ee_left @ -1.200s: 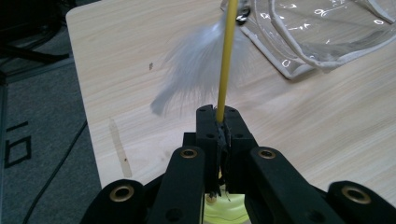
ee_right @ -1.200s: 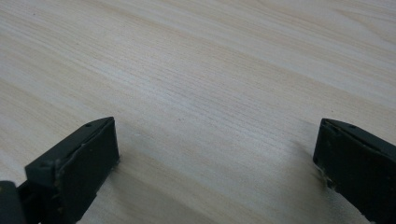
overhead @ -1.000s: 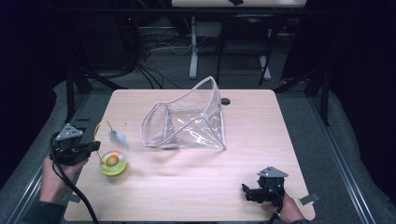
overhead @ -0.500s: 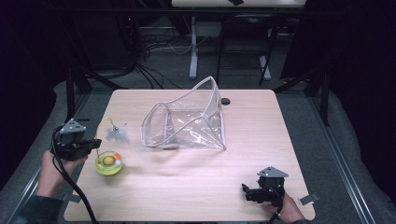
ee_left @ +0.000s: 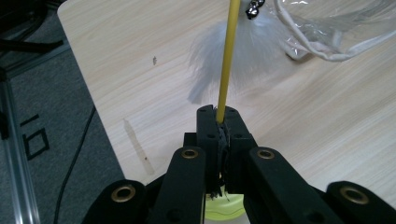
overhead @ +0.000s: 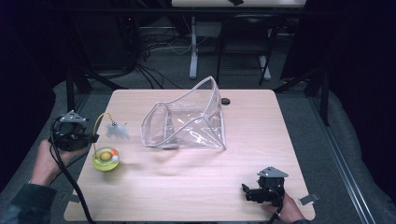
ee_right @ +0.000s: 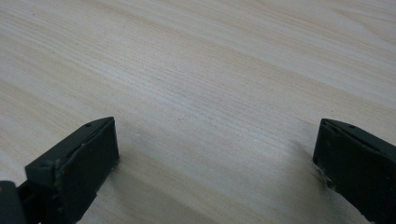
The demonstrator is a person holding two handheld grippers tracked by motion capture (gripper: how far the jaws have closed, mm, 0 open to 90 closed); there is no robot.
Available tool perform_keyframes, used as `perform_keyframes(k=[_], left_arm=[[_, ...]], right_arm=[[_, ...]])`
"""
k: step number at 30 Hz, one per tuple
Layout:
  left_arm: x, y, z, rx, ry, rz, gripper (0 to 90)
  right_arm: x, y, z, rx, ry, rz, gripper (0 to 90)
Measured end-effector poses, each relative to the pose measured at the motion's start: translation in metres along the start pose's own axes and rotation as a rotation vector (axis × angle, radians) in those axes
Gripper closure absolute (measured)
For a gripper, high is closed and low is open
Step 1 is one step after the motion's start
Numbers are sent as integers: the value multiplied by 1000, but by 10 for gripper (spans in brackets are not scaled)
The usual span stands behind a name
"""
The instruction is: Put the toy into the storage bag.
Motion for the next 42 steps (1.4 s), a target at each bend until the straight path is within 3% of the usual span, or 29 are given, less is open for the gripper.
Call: perform_keyframes(k=[12,42], left_arm=[[1,19,11,-28,34,36,884],[-12,64,23,-68,52,113,885]], right_arm=[[0,0,0,0,0,-1,0],[0,0,0,2,-4,4,0]])
Point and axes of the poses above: each handheld gripper's, and its own axes: x roughly backward along the jaws, y roughly out of its top, z roughly to its left, the point moved 6 cm from there along -x, roughly forward along the jaws
